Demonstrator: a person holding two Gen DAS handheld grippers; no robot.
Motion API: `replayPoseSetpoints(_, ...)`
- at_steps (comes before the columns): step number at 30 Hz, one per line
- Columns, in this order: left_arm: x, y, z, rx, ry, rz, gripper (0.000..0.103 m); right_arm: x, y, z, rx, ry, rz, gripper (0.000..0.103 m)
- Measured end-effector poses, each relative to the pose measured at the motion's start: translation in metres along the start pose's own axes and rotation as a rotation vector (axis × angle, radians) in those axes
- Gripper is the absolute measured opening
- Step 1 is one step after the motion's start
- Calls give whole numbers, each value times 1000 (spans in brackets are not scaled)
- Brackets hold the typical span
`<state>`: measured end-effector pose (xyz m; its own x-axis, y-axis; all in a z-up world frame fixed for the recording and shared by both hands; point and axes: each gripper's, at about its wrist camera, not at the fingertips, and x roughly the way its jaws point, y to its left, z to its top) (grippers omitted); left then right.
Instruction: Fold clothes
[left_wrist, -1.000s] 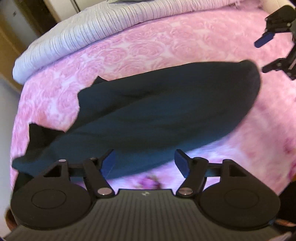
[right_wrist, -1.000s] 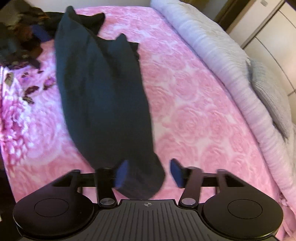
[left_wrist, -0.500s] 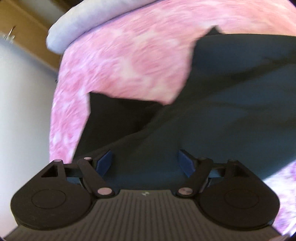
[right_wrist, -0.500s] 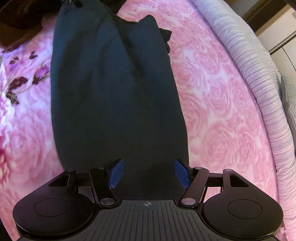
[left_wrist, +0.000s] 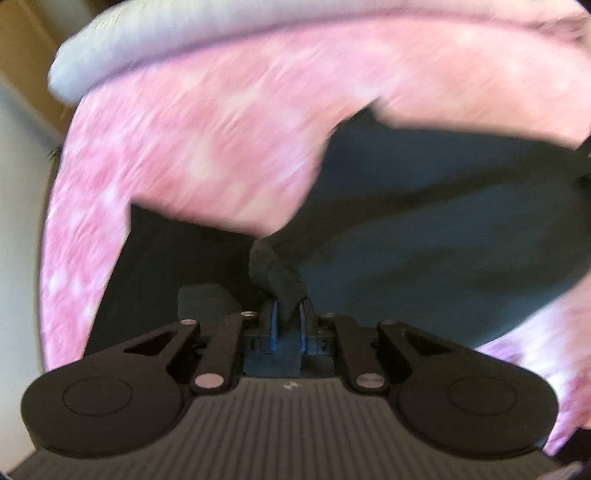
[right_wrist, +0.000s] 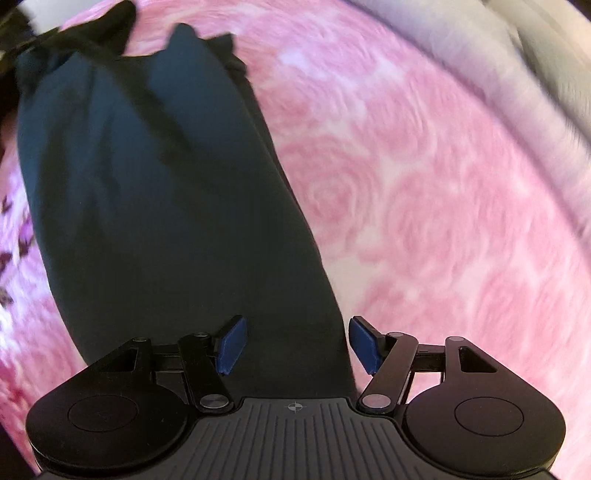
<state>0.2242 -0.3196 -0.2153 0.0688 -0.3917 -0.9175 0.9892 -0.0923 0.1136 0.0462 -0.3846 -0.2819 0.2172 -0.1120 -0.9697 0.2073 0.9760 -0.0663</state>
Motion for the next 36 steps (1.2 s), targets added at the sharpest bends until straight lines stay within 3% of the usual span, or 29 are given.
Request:
replayPoseSetpoints(2, -23, -23, 13, 9, -78, -68, 7, -2, -12, -7, 50, -3, 42, 6)
replayPoseSetpoints(4, -45, -49, 28, 14, -147, -138, 7, -11, -21, -15, 69, -30, 61, 6)
replayPoseSetpoints(8, -91, -128, 62, 55, -272, -347, 7, -52, -34, -29, -18, -135, -60, 5)
replayPoseSetpoints(12, -123, -247, 89, 199, -337, -565, 7, -77, -102, -57, 135, -143, -164, 5)
replayPoseSetpoints(15, -115, -346, 97, 298, -304, -689, 7, -82, -159, -93, 263, -83, -239, 6)
replayPoseSetpoints(17, -95, -404, 95, 340, -222, -726, 8, -83, -187, -115, 333, -25, -248, 8)
replayPoseSetpoints(19, -72, -457, 92, 374, -119, -757, 8, -89, -204, -136, 358, 5, -238, 15)
replayPoseSetpoints(21, -62, -487, 88, 394, -60, -771, 9, -102, -205, -148, 329, -18, -222, 38)
replayPoseSetpoints(22, -60, -496, 87, 390, -42, -774, 15, -109, -204, -151, 320, -35, -205, 45)
replayPoseSetpoints(23, -60, -495, 87, 382, -42, -756, 28, -115, -202, -153, 315, -61, -179, 51)
replayPoseSetpoints(24, -60, -493, 87, 372, -41, -738, 32, -121, -200, -154, 311, -87, -152, 53)
replayPoseSetpoints(28, -56, -439, 84, 248, -44, -574, 34, -126, -169, -128, 221, -191, -58, 55)
replayPoseSetpoints(32, -39, -358, 79, 122, -25, -323, 38, -111, -101, -74, 88, -256, 23, 60)
replayPoseSetpoints(35, -24, -300, 73, 40, -21, -148, 44, -83, -49, -24, 12, -278, 25, 70)
replayPoseSetpoints(36, -19, -284, 71, 15, -22, -128, 44, -69, -35, -9, -5, -279, 15, 72)
